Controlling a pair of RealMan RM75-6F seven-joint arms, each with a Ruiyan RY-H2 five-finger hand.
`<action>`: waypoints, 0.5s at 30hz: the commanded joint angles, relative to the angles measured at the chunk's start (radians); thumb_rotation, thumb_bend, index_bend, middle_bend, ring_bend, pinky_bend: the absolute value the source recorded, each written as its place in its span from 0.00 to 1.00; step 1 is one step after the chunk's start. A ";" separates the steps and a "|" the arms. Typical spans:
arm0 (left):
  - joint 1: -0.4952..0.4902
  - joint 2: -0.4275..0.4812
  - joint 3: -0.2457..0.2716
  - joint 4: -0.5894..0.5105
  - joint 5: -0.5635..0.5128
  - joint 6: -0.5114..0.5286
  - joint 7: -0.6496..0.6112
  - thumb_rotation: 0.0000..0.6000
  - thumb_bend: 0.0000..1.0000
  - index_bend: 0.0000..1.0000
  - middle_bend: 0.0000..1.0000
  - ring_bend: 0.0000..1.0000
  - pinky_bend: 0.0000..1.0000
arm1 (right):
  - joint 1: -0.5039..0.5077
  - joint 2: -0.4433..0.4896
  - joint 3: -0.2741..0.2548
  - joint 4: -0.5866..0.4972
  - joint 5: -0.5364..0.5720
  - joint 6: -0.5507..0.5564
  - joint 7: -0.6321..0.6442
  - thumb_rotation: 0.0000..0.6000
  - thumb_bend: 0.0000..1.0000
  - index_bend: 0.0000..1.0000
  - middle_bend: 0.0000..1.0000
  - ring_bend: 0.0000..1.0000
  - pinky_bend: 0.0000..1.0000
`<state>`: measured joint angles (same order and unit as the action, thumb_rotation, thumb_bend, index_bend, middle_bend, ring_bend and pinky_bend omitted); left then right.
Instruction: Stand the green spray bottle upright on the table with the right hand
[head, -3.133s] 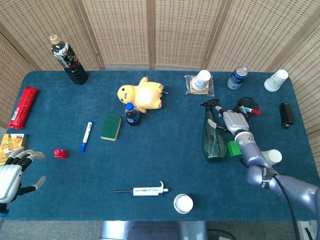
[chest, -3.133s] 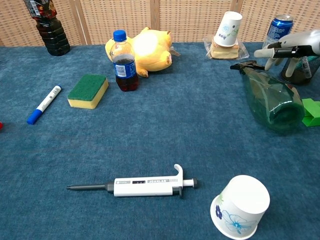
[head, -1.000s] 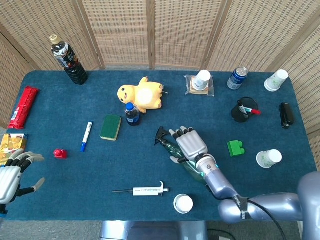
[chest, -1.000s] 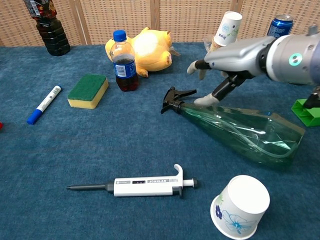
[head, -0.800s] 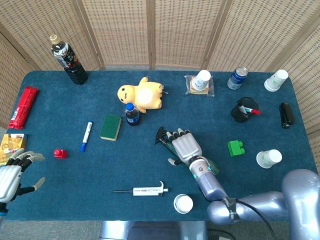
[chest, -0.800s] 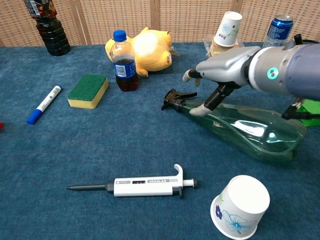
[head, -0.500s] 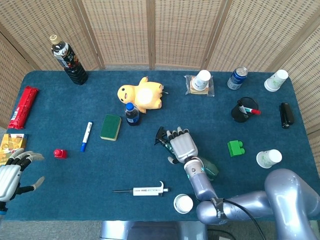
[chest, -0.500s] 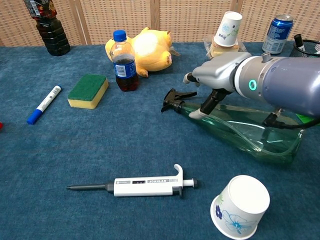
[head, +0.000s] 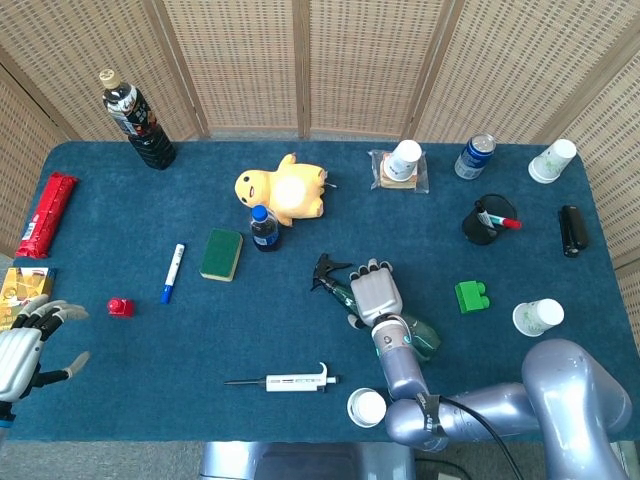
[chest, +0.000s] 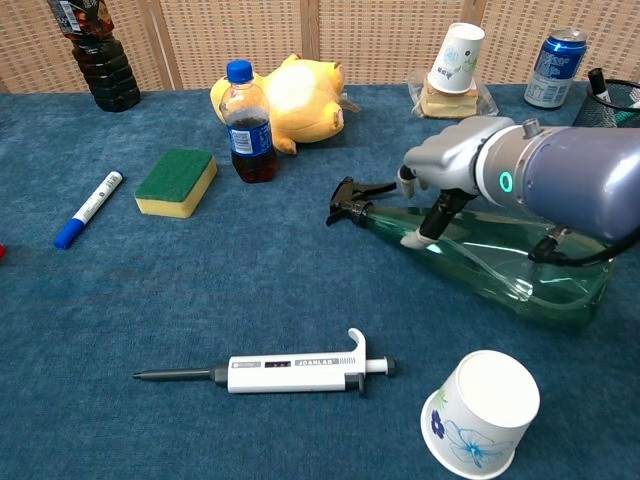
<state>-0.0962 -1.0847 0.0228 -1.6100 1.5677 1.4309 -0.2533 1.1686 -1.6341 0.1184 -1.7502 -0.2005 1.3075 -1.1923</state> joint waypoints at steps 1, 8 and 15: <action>0.000 0.002 0.000 -0.002 0.000 0.002 0.001 1.00 0.33 0.32 0.30 0.21 0.08 | -0.003 -0.009 0.006 0.011 0.010 -0.008 -0.005 0.56 0.35 0.19 0.21 0.13 0.26; 0.003 0.005 0.003 -0.001 0.000 0.005 -0.001 1.00 0.33 0.31 0.30 0.21 0.08 | -0.003 -0.032 0.028 0.048 0.030 -0.024 -0.016 0.55 0.35 0.18 0.21 0.13 0.26; 0.007 0.009 0.004 0.003 -0.007 0.008 -0.006 1.00 0.33 0.31 0.30 0.21 0.08 | -0.016 -0.062 0.029 0.089 0.019 -0.032 -0.006 0.94 0.34 0.29 0.30 0.18 0.31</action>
<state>-0.0887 -1.0756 0.0273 -1.6074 1.5612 1.4394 -0.2595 1.1566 -1.6898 0.1481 -1.6679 -0.1746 1.2752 -1.2036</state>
